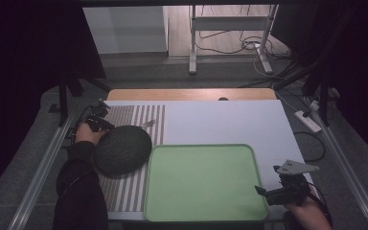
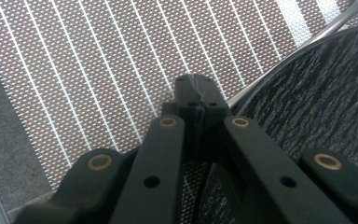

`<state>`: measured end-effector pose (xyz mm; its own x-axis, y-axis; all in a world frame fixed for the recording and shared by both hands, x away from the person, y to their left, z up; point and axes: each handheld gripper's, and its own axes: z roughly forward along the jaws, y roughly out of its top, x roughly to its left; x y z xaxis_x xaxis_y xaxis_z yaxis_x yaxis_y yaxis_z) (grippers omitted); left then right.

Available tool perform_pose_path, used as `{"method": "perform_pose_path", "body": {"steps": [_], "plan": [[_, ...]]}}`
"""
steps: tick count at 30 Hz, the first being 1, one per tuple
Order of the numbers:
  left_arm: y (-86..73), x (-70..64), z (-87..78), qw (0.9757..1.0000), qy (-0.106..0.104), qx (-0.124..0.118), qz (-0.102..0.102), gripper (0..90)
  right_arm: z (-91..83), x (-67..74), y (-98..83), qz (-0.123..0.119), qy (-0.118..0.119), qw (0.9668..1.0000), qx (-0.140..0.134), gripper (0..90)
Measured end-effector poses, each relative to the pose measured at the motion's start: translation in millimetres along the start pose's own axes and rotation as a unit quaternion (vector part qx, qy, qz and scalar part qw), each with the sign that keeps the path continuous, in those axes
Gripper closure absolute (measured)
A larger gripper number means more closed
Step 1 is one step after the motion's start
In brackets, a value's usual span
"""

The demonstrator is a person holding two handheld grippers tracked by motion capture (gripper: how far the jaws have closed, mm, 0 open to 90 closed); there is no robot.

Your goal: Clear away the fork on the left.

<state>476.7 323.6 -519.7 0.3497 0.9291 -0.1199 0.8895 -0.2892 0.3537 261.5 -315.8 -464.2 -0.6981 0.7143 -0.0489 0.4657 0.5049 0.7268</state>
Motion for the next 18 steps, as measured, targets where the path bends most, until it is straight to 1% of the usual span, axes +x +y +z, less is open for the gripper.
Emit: {"method": "perform_pose_path", "body": {"steps": [3, 4, 5, 7, 8, 9, 11, 12, 13, 14, 15, 16, 17, 18], "plan": [[-0.4, 1.4, -0.1, 1.0000, -0.004, -0.003, 0.001, 89.2, 0.0, 0.2, 0.1, 0.000, 0.000, 1.0000, 0.000, 1.3], [-0.6, 1.9, -0.5, 1.0000, 0.001, -0.008, 0.000, 89.0, 0.0, 0.2, 0.1, -0.001, 0.001, 1.0000, 0.001, 1.3], [-0.4, 2.6, -1.4, 0.9999, 0.007, -0.013, -0.005, 83.3, 0.0, 0.2, 0.1, -0.001, 0.001, 1.0000, 0.001, 1.3], [0.3, 3.5, -5.0, 0.9995, 0.005, -0.029, -0.009, 76.8, 0.0, 0.4, 0.1, -0.002, 0.002, 1.0000, 0.000, 1.3], [1.0, 2.9, -6.8, 0.9991, 0.003, -0.040, -0.013, 66.5, 0.2, 0.4, 0.1, -0.002, 0.002, 1.0000, -0.001, 1.3], [1.9, 2.5, -8.1, 0.9988, 0.002, -0.047, -0.014, 66.5, 0.2, 0.4, 0.1, -0.002, 0.002, 1.0000, -0.001, 1.3], [5.3, 0.3, -11.6, 0.9977, -0.003, -0.066, -0.015, 56.0, 0.4, 0.4, 0.2, -0.003, 0.003, 1.0000, 0.000, 1.3], [8.4, -2.4, -12.9, 0.9964, -0.015, -0.083, -0.008, 41.3, 0.4, 0.6, 0.2, -0.004, 0.002, 1.0000, 0.001, 1.3], [8.4, -2.4, -12.9, 0.9964, -0.015, -0.083, -0.008, 38.4, 0.4, 0.6, 0.2, -0.004, 0.002, 1.0000, 0.001, 1.3], [10.7, -5.0, -13.1, 0.9958, -0.018, -0.090, 0.000, 38.4, 0.5, 0.5, 0.2, -0.005, 0.002, 1.0000, 0.000, 1.3], [13.0, -7.5, -13.1, 0.9955, -0.017, -0.093, 0.004, 33.4, 0.5, 0.6, 0.2, -0.005, 0.002, 1.0000, 0.000, 1.3], [16.8, -11.7, -12.8, 0.9946, -0.025, -0.100, 0.007, 24.7, 0.5, 0.6, 0.2, -0.005, 0.002, 1.0000, 0.001, 1.3], [16.8, -11.7, -12.8, 0.9946, -0.025, -0.100, 0.007, 21.5, 0.5, 0.6, 0.2, -0.005, 0.002, 1.0000, 0.001, 1.3], [19.1, -14.1, -12.3, 0.9939, -0.034, -0.105, 0.007, 18.4, 0.6, 0.7, 0.2, -0.005, 0.003, 1.0000, 0.001, 1.3]]}}
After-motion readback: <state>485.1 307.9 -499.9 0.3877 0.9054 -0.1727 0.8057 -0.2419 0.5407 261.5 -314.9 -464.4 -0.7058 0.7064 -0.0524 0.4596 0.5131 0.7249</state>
